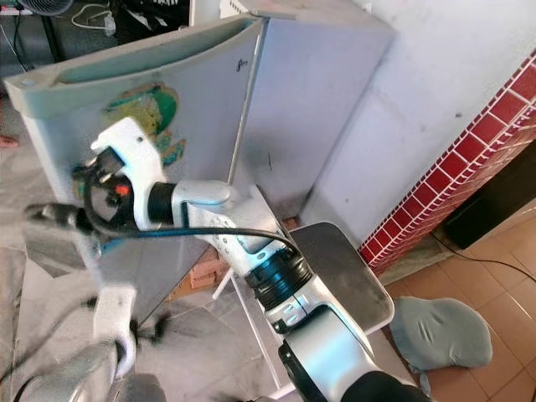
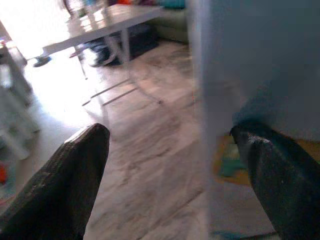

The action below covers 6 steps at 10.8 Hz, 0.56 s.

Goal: Restocking fridge

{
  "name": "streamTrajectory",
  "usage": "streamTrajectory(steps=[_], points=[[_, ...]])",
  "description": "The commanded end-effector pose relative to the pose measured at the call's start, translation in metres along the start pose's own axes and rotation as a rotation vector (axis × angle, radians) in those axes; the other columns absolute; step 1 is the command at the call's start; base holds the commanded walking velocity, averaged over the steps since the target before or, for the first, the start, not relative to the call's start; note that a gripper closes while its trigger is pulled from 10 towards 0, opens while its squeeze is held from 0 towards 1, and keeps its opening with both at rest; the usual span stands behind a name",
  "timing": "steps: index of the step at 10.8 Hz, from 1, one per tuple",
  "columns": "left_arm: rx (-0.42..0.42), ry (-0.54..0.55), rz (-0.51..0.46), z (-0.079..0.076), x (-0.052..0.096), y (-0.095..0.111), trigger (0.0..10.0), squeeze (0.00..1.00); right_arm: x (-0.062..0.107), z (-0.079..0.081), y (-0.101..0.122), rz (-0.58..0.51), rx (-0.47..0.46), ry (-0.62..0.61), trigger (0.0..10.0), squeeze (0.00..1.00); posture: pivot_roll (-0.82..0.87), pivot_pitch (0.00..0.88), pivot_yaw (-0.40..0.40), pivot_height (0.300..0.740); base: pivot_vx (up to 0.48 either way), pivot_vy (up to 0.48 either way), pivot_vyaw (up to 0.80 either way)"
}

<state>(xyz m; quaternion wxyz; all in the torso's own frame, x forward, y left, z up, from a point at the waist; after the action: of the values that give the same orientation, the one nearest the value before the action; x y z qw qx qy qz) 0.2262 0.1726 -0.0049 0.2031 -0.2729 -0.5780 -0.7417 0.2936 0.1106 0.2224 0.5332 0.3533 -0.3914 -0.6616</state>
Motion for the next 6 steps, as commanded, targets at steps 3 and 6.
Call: streamTrajectory(steps=[3, 6], points=[[0.026, 0.386, -0.121, 0.097, -0.016, 0.037, 10.0, 0.0, 0.055, -0.059, 0.012, -0.237, 0.082, -0.355, 10.0, 0.0, 0.24, 0.008, -0.153, 0.74, 0.0, 0.0, 0.0], [0.152, 0.841, -0.09, 0.229, 0.03, 0.011, 10.0, 0.0, 0.207, -0.137, -0.016, -0.33, 0.045, -0.96, 10.0, 0.0, 0.22, 0.012, -0.144, 0.74, 0.0, 0.0, 0.0]])
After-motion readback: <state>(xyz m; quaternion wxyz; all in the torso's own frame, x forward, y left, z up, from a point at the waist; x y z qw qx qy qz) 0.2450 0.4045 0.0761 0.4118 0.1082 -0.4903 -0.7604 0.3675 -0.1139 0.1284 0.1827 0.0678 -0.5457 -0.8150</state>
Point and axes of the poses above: a point about 5 cm out from each wrist's last joint towards the gripper, its own x axis pointing back from the gripper into the wrist, its own y axis along the axis of the wrist's last joint, z = x × y, the point moved 4 cm from there along -x, pointing out of the wrist towards the gripper, and after that the axes turned 14 degrees about -x, right-handed, at the moved point
